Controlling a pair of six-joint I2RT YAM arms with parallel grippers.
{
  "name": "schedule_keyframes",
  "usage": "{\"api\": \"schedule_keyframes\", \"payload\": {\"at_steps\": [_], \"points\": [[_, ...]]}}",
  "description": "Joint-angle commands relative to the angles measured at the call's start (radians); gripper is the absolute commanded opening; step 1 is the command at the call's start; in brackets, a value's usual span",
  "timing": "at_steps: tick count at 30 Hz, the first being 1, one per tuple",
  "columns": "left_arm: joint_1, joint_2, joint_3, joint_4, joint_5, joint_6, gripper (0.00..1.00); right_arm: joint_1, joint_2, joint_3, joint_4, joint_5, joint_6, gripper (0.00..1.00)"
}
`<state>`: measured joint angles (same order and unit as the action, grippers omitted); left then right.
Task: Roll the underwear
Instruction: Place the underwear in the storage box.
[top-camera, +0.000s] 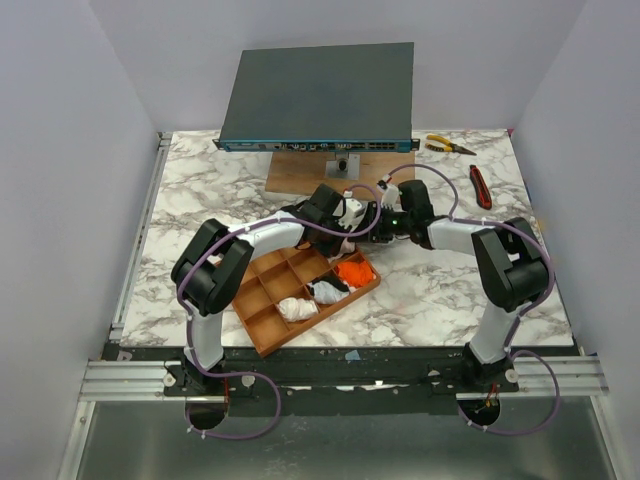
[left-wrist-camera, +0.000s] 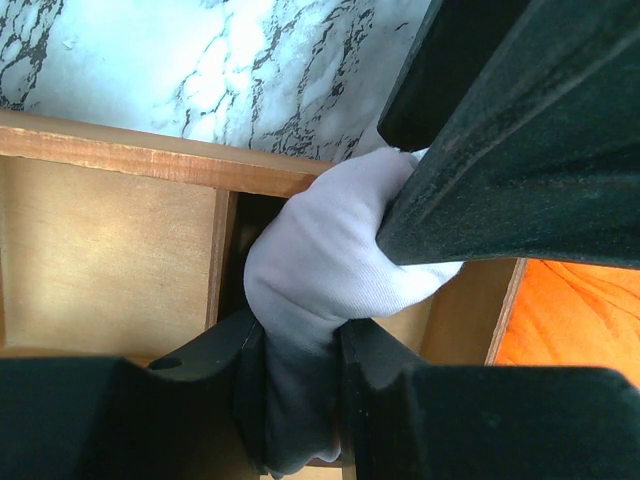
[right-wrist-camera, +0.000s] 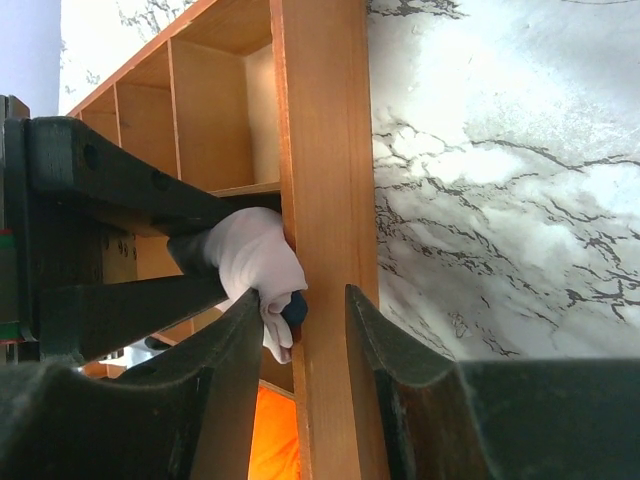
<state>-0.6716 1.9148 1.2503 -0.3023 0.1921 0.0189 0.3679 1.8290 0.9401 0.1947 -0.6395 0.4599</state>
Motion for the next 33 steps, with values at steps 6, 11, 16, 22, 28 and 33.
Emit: {"api": "schedule_keyframes", "payload": {"at_steps": [6, 11, 16, 22, 28, 33], "points": [[-0.005, -0.016, 0.008, -0.005, 0.049, 0.035, 0.22, 0.025, 0.033, -0.002, -0.134, 0.165, -0.081, 0.36], [-0.002, -0.027, 0.017, -0.012, 0.026, 0.051, 0.3, 0.026, 0.017, -0.01, -0.158, 0.184, -0.103, 0.35], [0.003, -0.051, 0.027, -0.026, 0.002, 0.092, 0.42, 0.029, 0.0, -0.017, -0.19, 0.211, -0.133, 0.34], [0.017, -0.069, 0.045, -0.046, -0.016, 0.119, 0.61, 0.029, -0.007, -0.021, -0.192, 0.225, -0.15, 0.34], [0.03, -0.11, 0.011, -0.023, 0.001, 0.123, 0.98, 0.029, -0.01, -0.033, -0.193, 0.224, -0.152, 0.33], [0.033, -0.134, 0.001, -0.028, -0.011, 0.139, 0.98, 0.028, -0.008, -0.032, -0.193, 0.213, -0.156, 0.32]]}}
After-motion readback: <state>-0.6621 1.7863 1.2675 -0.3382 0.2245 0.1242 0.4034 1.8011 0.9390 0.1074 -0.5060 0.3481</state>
